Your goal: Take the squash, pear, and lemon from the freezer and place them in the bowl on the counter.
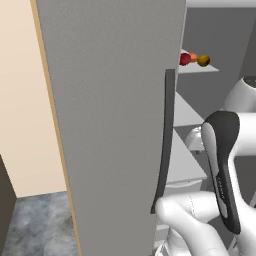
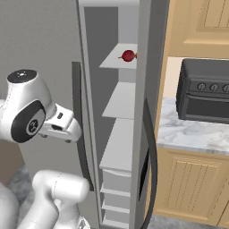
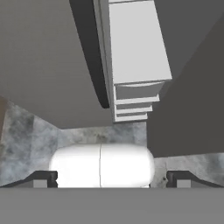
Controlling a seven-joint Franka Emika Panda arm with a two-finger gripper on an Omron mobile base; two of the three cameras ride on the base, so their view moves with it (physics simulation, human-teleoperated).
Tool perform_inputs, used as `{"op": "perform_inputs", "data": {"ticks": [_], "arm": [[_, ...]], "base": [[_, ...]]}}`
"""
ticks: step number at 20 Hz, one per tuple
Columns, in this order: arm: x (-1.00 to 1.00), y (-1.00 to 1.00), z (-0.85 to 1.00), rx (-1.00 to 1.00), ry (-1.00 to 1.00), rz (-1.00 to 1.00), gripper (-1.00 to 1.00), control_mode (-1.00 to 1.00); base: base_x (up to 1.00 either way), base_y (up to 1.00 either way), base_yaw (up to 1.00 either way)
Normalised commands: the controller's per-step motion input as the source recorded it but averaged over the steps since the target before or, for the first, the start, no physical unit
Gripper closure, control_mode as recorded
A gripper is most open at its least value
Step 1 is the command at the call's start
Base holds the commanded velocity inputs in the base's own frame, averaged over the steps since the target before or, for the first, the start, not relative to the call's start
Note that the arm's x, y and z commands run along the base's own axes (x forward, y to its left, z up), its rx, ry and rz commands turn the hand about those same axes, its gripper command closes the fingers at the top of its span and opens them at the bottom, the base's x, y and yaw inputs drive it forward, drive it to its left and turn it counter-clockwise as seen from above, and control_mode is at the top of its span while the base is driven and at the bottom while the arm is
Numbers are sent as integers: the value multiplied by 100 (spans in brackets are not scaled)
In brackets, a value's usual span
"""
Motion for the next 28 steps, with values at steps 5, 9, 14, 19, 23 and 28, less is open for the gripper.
{"op": "perform_inputs", "data": {"ticks": [5, 9, 14, 19, 23, 28], "arm": [[-41, 0, 37, -2, 0, 0, -100, -100], [-33, -1, 21, 0, 0, 0, -100, -100], [-7, 1, 21, 0, 2, 0, -100, -100], [-5, 0, 2, 0, 0, 0, -100, 100], [0, 0, 0, 0, 0, 0, -100, 100], [0, 0, 0, 0, 0, 0, -100, 100]], "base": [[0, 0, 0], [0, 0, 0], [0, 0, 0], [-7, -8, 0], [0, -47, 0], [21, -40, 0]]}}
